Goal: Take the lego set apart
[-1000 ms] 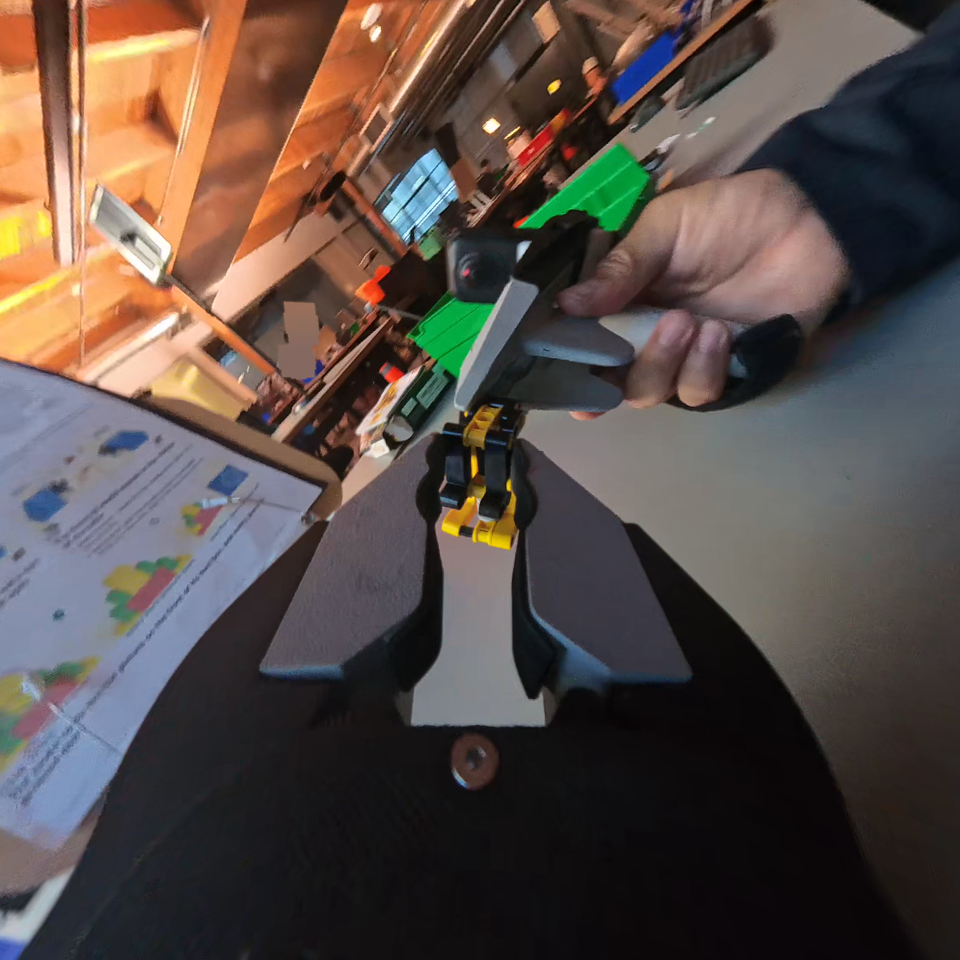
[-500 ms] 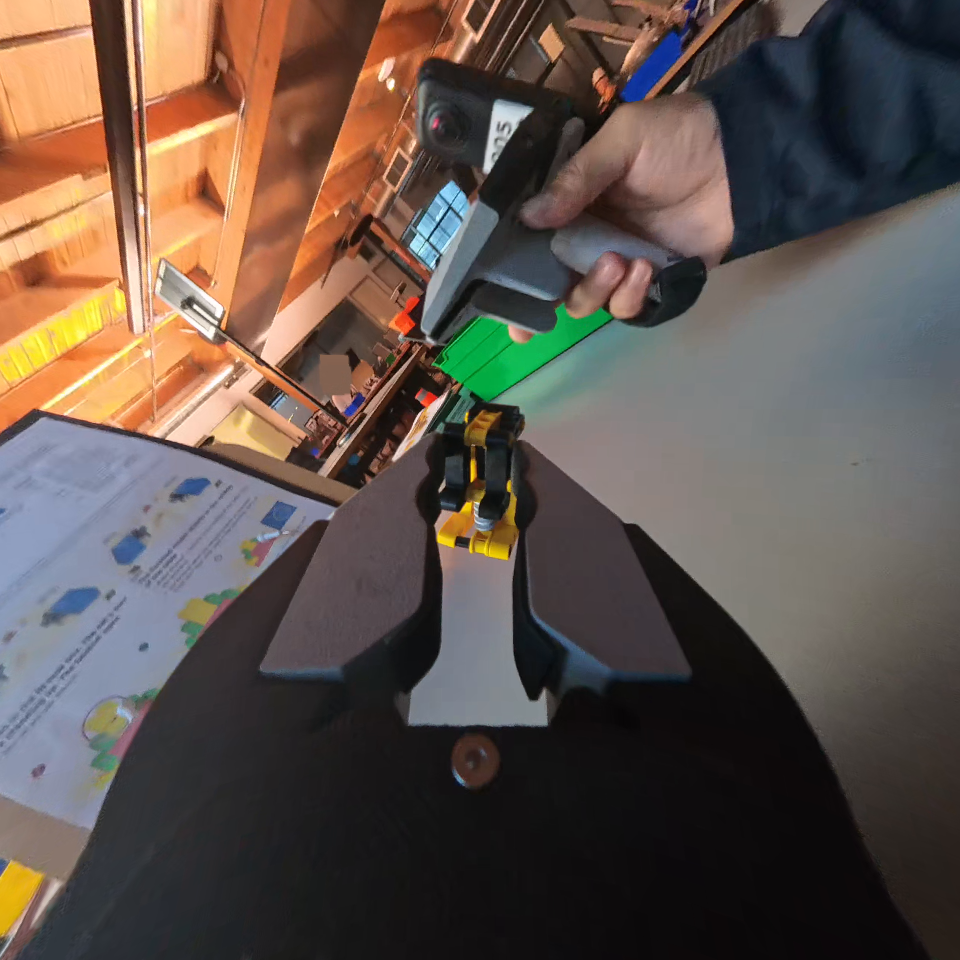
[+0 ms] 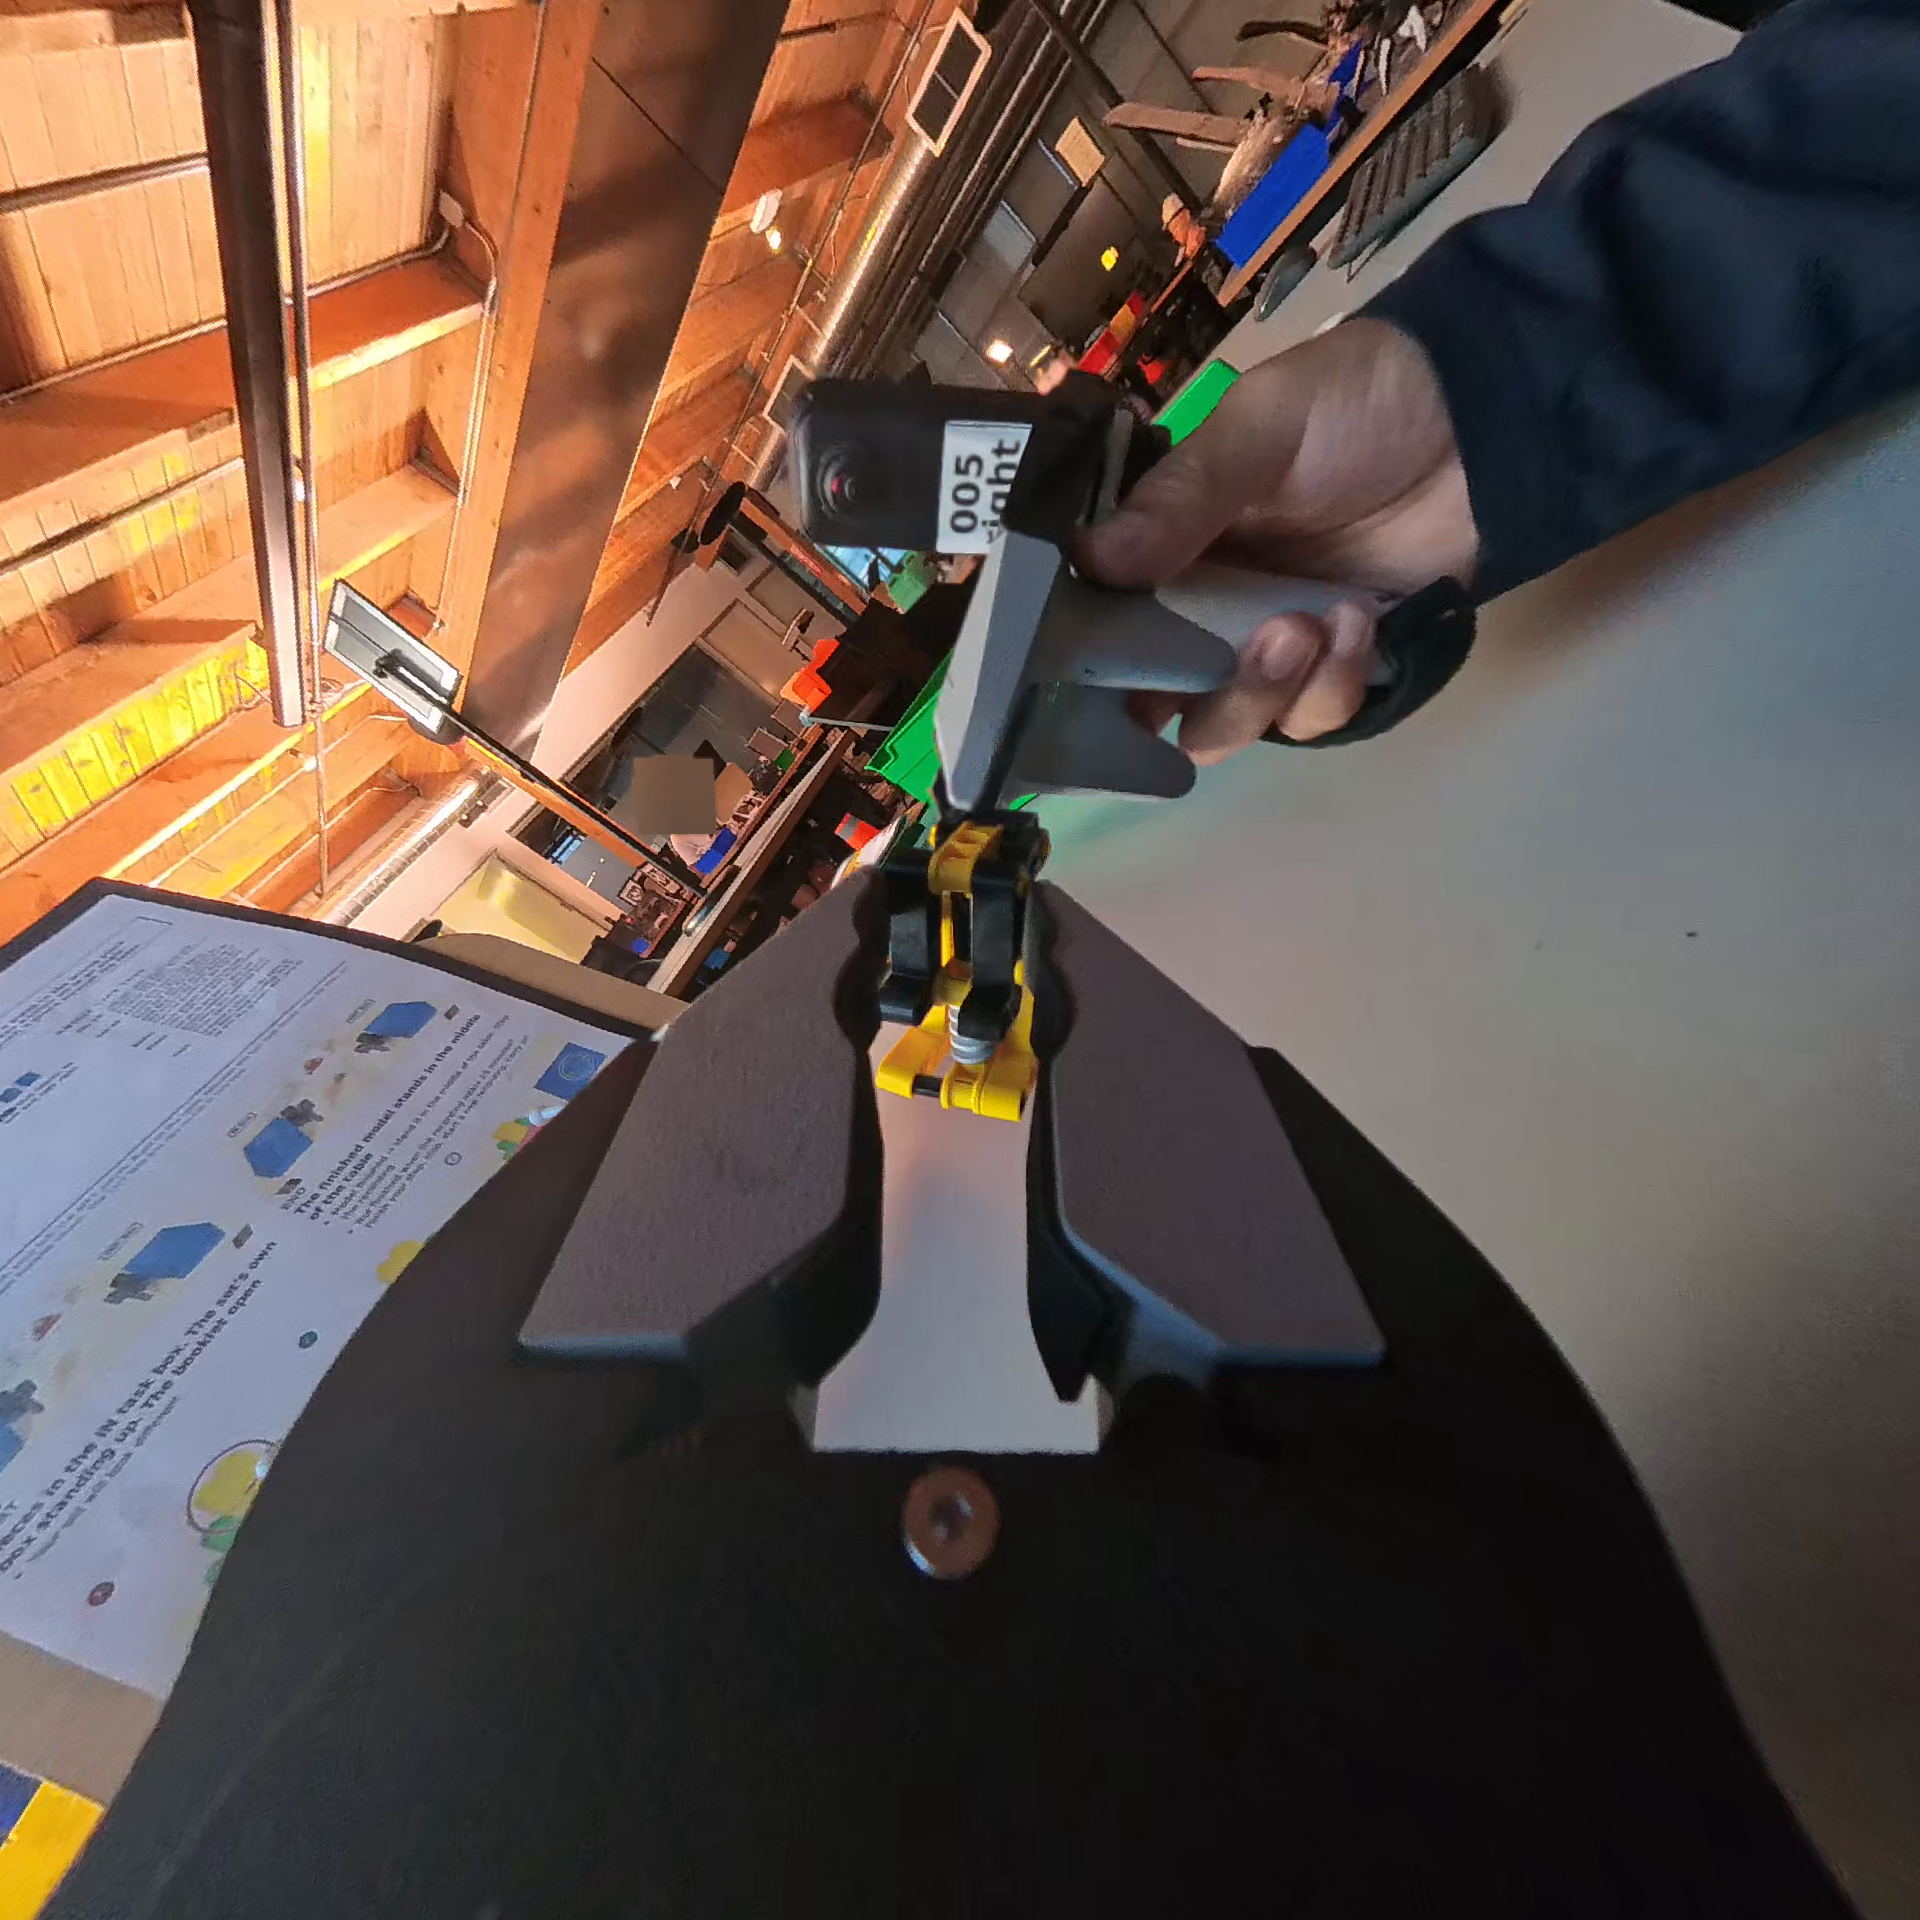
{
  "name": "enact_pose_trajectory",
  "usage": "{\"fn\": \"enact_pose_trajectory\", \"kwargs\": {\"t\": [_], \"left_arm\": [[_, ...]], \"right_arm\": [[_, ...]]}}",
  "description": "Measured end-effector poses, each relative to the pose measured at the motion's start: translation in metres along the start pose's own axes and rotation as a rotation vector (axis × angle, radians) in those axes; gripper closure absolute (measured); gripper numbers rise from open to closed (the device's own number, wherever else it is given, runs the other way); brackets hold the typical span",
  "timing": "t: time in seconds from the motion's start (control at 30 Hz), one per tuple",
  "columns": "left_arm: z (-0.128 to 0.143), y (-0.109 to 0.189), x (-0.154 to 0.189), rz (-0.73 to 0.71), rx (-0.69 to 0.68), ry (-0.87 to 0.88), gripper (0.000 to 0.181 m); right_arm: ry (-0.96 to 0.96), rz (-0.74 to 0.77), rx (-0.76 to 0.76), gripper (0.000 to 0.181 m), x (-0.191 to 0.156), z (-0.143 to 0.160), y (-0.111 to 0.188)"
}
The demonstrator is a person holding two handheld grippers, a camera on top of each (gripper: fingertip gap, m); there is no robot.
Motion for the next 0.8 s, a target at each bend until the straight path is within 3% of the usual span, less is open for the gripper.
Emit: {"fn": "enact_pose_trajectory", "kwargs": {"t": [0.23,0.4,0.57,0.73,0.8], "left_arm": [[-0.0042,0.0017,0.0017,0.001,0.023,-0.024,0.158],[-0.0059,0.0014,0.0025,0.000,0.026,-0.040,0.158],[-0.0066,0.0009,0.0063,-0.002,-0.002,-0.096,0.158],[-0.0076,0.0004,0.0039,0.016,0.001,-0.033,0.159],[-0.0044,-0.0019,-0.0011,-0.002,-0.037,0.049,0.158]], "right_arm": [[-0.184,-0.179,0.022,0.176,0.0037,0.0029,-0.0011],[-0.067,-0.131,-0.039,0.175,0.0008,0.0017,-0.0005],[-0.095,-0.154,-0.040,0.175,-0.0011,0.0049,-0.0055],[-0.058,-0.127,-0.009,0.176,-0.0046,0.0031,-0.0047],[-0.005,-0.024,0.040,0.177,0.0003,-0.0036,-0.0055]]}}
Point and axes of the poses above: each gripper's, where its closed fingertips meet, y back along the fingers, z out of its underside, x = y × z across the jaws, the point moved 4 cm from there along y, back along the fingers, and after that the axes turned 4 degrees about -y, right-handed, at the moved point
